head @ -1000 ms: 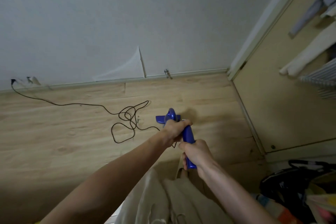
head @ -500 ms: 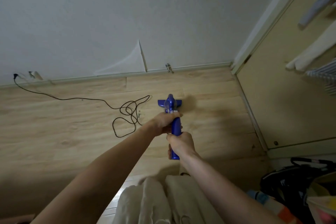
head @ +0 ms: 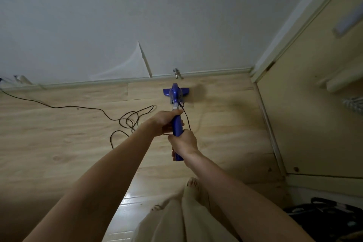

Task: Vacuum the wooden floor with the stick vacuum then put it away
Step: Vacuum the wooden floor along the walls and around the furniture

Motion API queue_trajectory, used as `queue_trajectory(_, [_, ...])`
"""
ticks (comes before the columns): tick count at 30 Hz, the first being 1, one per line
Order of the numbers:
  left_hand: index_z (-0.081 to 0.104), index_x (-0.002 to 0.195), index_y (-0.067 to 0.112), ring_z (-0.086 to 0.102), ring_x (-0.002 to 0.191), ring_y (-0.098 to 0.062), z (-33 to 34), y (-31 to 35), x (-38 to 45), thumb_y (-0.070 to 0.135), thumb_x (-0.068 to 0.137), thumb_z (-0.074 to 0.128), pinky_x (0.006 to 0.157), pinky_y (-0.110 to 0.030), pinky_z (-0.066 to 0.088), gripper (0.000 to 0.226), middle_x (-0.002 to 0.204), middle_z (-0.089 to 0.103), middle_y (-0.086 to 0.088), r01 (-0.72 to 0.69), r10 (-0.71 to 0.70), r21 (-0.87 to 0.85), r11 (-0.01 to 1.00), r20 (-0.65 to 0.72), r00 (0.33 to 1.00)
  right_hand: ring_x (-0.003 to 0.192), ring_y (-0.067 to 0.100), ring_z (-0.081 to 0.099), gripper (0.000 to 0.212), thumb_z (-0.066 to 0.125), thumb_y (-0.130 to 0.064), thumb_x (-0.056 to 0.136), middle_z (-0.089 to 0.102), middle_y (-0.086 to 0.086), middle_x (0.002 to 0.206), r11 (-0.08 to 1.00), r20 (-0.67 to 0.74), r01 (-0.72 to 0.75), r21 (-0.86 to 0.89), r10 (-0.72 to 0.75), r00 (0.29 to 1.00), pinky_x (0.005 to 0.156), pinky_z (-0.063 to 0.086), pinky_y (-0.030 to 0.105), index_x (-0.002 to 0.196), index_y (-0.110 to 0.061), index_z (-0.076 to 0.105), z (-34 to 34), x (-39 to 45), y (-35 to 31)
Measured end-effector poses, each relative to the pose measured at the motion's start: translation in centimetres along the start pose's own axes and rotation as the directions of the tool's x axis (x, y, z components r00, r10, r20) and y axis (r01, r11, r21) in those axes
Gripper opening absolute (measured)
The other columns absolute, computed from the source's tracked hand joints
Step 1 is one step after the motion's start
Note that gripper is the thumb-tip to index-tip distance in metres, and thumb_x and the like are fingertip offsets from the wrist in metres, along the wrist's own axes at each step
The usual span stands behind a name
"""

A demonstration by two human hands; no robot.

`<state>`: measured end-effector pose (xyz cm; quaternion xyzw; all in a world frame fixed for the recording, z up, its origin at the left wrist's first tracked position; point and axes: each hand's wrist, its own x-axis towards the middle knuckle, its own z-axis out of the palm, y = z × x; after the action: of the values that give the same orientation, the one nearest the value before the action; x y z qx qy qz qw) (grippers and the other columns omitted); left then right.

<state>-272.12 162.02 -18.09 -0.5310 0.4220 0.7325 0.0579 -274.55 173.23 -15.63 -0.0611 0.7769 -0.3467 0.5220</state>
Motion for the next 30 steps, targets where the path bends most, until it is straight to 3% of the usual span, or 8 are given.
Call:
queue_trajectory(8, [0.053, 0.116, 0.007, 0.062, 0.088, -0.022, 1.9, 2.6, 5.1, 0.028, 0.092, 0.062, 0.074, -0.031, 0.054, 0.033, 0.098, 0.062, -0.012, 0.001, 0.000, -0.041, 0.999, 0.010, 1.000, 0.048, 0.017, 0.055, 0.023, 0.058, -0.011, 0.091, 0.058, 0.010, 0.082, 0.995, 0.047, 0.019, -0.099, -0.014, 0.999, 0.039, 0.045, 0.023, 0.112, -0.009, 0.047, -3.2, 5.6, -1.4])
queue_trajectory(14, [0.052, 0.124, 0.004, 0.064, 0.087, -0.023, 1.1, 3.9, 6.3, 0.032, 0.090, 0.065, 0.077, -0.034, 0.055, 0.046, 0.099, 0.063, -0.012, 0.005, -0.006, 0.011, 1.000, 0.055, 0.998, 0.048, 0.016, 0.055, 0.023, 0.057, -0.013, 0.093, 0.057, 0.010, 0.083, 0.992, 0.088, 0.041, -0.116, -0.031, 0.996, 0.043, 0.047, 0.024, 0.112, -0.008, 0.046, -3.4, 7.2, -2.0])
queue_trajectory(19, [0.052, 0.122, 0.005, 0.064, 0.089, -0.023, 1.0, 3.2, 6.5, 0.029, 0.089, 0.066, 0.084, -0.037, 0.054, 0.043, 0.103, 0.063, -0.012, 0.033, -0.033, -0.004, 0.999, 0.056, 0.998, 0.059, 0.017, 0.056, 0.021, 0.056, -0.017, 0.094, 0.057, 0.008, 0.092, 0.979, 0.058, 0.079, -0.190, -0.069, 0.996, 0.044, 0.045, 0.023, 0.110, -0.014, 0.042, -3.1, 6.6, -1.2])
queue_trajectory(24, [0.052, 0.102, 0.004, 0.064, 0.075, -0.021, 5.0, 2.4, 5.7, 0.021, 0.091, 0.065, 0.065, -0.030, 0.055, 0.024, 0.091, 0.062, -0.013, 0.025, -0.026, 0.011, 1.000, 0.059, 0.998, 0.069, 0.017, 0.056, 0.018, 0.056, -0.020, 0.094, 0.055, 0.002, 0.087, 0.928, -0.089, 0.118, -0.353, -0.158, 0.983, 0.062, 0.056, 0.036, 0.108, -0.013, 0.048, -6.1, 5.0, 0.8])
queue_trajectory(28, [0.052, 0.096, 0.004, 0.064, 0.075, -0.023, 6.2, -0.4, 3.6, 0.015, 0.091, 0.063, 0.068, -0.033, 0.055, 0.017, 0.089, 0.062, -0.014, 0.040, -0.041, 0.014, 0.999, 0.115, 0.992, 0.063, 0.009, 0.049, 0.021, 0.057, -0.021, 0.095, 0.050, -0.002, 0.083, 0.914, -0.116, 0.080, -0.398, -0.137, 0.984, 0.053, 0.039, 0.021, 0.111, -0.011, 0.050, -6.7, 1.4, 3.2])
queue_trajectory(30, [0.052, 0.098, 0.002, 0.064, 0.079, -0.024, 5.4, -2.1, 2.1, 0.015, 0.091, 0.064, 0.075, -0.036, 0.055, 0.019, 0.089, 0.063, -0.015, 0.044, -0.051, 0.051, 0.998, 0.140, 0.989, 0.063, 0.009, 0.049, 0.020, 0.057, -0.022, 0.095, 0.050, -0.002, 0.084, 0.923, -0.124, 0.054, -0.380, -0.108, 0.986, 0.055, 0.041, 0.021, 0.110, -0.013, 0.048, -5.1, -0.9, 4.4])
